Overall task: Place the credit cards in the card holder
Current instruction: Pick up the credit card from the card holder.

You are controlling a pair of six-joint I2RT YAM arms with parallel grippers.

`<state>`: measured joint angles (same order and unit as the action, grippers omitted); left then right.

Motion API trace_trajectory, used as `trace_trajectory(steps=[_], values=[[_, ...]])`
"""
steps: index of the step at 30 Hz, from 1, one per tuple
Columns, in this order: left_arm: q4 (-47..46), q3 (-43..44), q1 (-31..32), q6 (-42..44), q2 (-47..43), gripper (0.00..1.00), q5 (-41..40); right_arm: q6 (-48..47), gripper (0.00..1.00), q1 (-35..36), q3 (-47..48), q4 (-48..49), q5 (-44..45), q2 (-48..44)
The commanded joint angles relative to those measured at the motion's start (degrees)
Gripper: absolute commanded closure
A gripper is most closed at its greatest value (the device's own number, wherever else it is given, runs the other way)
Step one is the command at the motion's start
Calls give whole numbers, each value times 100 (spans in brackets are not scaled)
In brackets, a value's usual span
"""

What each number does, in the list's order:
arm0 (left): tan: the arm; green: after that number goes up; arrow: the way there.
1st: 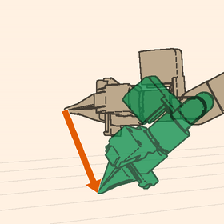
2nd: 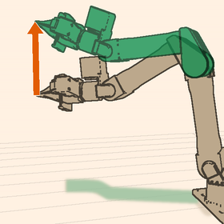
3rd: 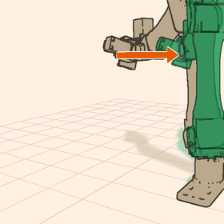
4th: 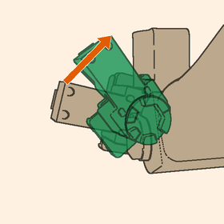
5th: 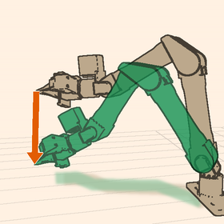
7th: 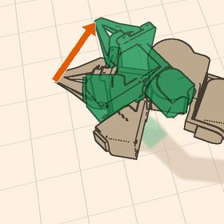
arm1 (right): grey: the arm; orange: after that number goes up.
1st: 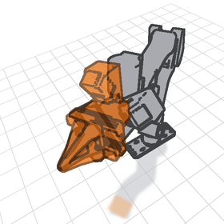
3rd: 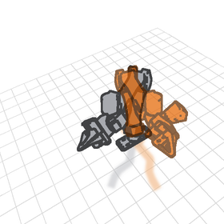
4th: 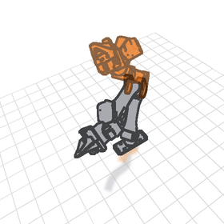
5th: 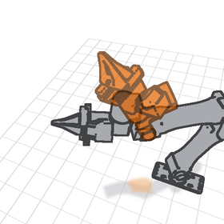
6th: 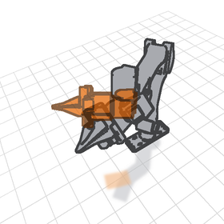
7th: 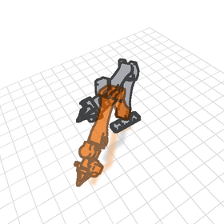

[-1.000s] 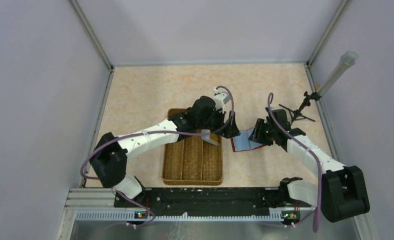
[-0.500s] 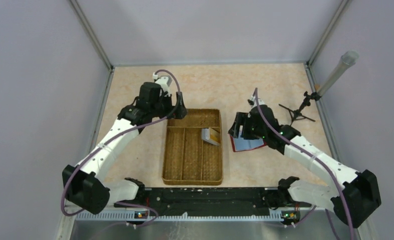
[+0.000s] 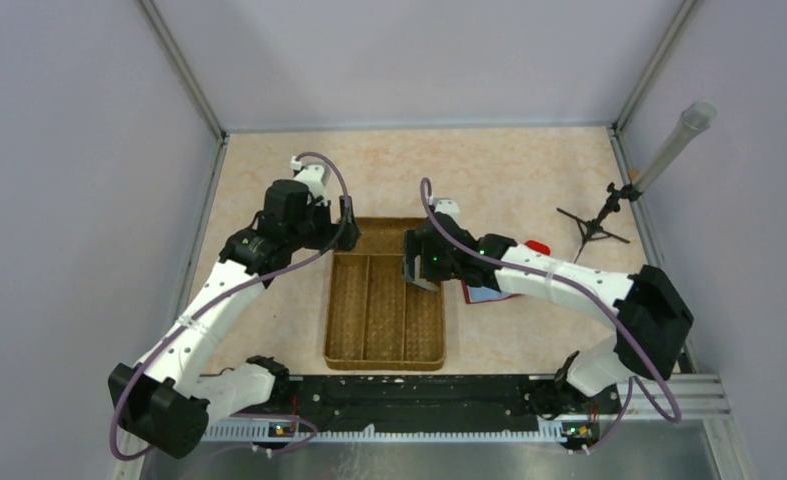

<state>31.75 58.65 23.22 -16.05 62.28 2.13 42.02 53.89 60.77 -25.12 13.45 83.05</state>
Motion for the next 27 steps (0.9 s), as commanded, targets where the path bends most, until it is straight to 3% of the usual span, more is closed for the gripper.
trace_trajectory(steps=[1, 12, 27], values=[[-81, -48, -26, 67, -65, 1, 142, 30, 21, 112, 518, -168, 424, 545], [-116, -91, -22, 93, -168, 1, 115, -126, 20, 197, 1050, -262, 597, 1508], [-114, -108, -24, 100, -85, 1, 217, -322, 34, 409, 1464, -364, 675, 1698]])
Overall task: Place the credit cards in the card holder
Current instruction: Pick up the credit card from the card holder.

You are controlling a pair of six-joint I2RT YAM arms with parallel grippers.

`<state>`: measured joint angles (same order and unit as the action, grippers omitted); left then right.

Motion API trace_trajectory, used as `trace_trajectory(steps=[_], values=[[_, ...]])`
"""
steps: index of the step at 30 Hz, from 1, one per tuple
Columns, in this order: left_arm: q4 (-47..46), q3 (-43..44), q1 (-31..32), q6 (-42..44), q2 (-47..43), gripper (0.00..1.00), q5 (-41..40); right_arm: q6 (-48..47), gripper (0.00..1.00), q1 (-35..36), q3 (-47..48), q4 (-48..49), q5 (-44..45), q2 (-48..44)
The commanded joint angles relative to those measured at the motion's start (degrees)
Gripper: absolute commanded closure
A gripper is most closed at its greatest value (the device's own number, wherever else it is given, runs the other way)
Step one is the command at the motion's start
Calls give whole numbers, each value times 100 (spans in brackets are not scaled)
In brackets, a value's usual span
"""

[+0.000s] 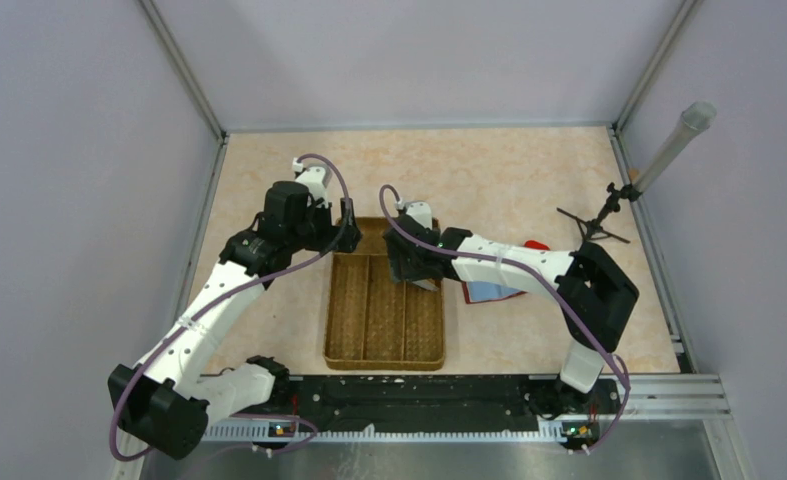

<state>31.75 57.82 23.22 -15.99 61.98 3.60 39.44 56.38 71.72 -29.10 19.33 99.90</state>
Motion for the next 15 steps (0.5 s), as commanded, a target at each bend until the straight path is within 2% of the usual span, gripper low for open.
trace_trajectory(steps=[1, 8, 15], values=[[-115, -30, -20, 96, -54, 1, 75, -80, 36, 179, 386, 13, 129, 12], [-112, -25, -20, 91, -8, 1, 182, -104, 43, 235, 513, -184, 274, 84], [-98, -25, -20, 96, 25, 1, 263, -121, 37, 263, 534, -218, 287, 162]])
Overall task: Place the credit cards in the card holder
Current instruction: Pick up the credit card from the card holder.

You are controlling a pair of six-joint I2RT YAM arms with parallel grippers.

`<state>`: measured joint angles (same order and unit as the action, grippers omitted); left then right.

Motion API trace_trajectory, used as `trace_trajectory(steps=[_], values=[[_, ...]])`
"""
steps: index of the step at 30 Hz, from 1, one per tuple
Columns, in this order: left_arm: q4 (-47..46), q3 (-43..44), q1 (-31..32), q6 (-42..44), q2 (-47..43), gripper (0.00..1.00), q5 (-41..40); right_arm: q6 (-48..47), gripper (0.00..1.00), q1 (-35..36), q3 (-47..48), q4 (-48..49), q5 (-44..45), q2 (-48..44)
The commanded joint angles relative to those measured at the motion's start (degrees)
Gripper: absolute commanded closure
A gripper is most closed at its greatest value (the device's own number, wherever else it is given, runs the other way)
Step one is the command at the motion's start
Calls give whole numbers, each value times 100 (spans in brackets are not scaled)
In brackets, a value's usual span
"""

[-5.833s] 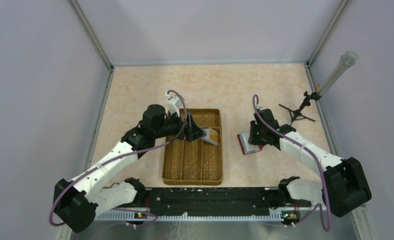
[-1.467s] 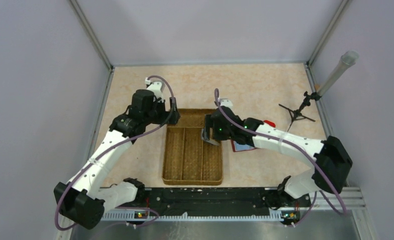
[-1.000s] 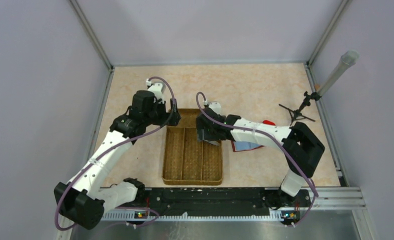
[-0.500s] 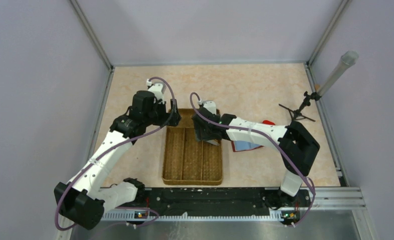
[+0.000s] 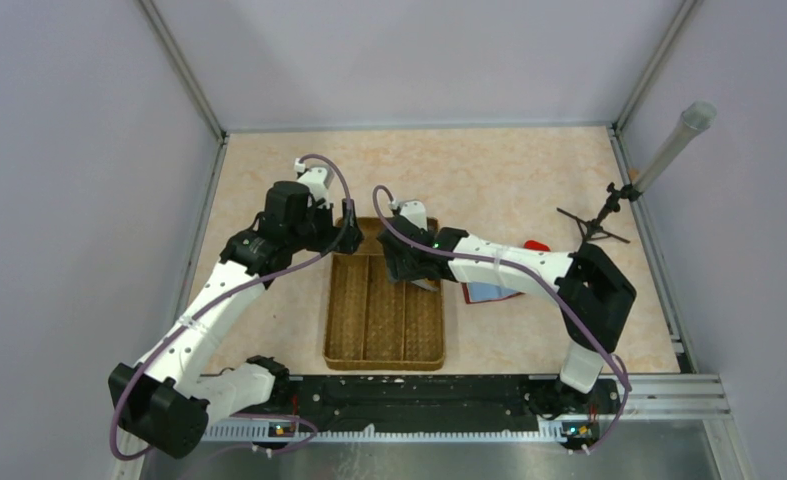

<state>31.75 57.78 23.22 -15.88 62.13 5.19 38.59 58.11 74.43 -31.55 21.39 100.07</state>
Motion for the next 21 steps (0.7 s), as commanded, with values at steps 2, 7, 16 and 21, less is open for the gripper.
trace_trajectory(steps=[2, 7, 16, 21], values=[[-99, -21, -24, 85, 18, 1, 117, -34, 36, 91, 265, 36, 75, 183], [-96, -21, -27, 85, 23, 1, 132, -31, 42, 123, 288, -16, 172, 130], [-99, -20, -20, 85, 66, 1, 188, -85, 50, 223, 398, -101, 309, 18], [-90, -21, -20, 85, 89, 1, 205, -125, 51, 277, 546, -171, 371, 86]])
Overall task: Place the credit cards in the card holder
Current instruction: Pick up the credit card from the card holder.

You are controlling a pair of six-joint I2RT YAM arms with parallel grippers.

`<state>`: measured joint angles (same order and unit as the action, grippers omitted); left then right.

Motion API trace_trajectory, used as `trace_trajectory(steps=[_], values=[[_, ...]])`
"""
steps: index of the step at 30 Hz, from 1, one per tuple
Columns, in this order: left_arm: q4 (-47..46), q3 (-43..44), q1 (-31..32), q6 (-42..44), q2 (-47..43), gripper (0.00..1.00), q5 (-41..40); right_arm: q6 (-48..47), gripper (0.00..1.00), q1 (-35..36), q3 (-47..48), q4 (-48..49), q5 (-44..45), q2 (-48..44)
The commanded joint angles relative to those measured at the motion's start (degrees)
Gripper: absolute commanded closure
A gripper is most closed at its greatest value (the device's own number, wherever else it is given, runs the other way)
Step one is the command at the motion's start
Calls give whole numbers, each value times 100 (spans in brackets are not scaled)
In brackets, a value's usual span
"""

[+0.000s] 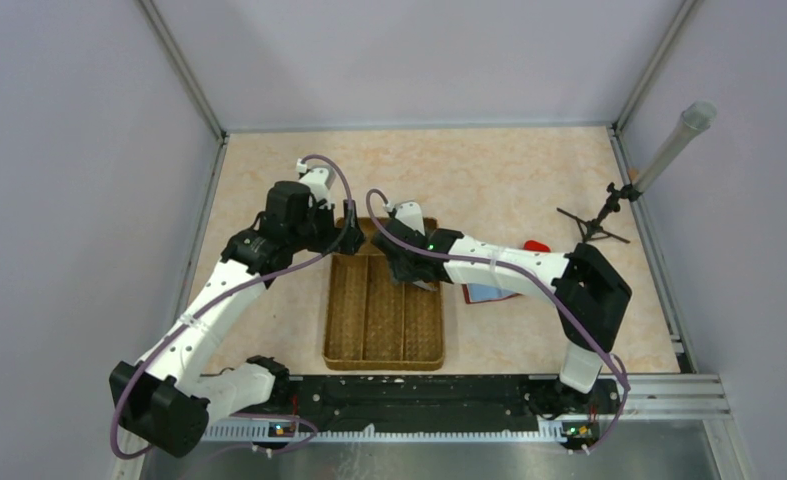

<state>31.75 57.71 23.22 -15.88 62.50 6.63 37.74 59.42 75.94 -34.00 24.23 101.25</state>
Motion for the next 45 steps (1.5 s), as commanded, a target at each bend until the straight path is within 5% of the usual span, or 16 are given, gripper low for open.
trace_trajectory(steps=[1, 10, 24, 41, 45], values=[[-90, -14, -20, 85, 59, 1, 77, -48, 52, 157, 424, 43, 118, -21], [-81, -14, -20, 85, 95, 1, 138, -100, 60, 199, 524, -121, 350, 101], [-80, -14, -24, 84, 139, 1, 181, -194, 97, 378, 735, -370, 875, 230], [-107, -31, -21, 158, 157, 1, 106, -411, 100, 495, 563, -1103, 1771, -990], [-184, -15, -20, 404, 113, 1, 618, -931, 100, 373, 262, -757, 1369, -1685]])
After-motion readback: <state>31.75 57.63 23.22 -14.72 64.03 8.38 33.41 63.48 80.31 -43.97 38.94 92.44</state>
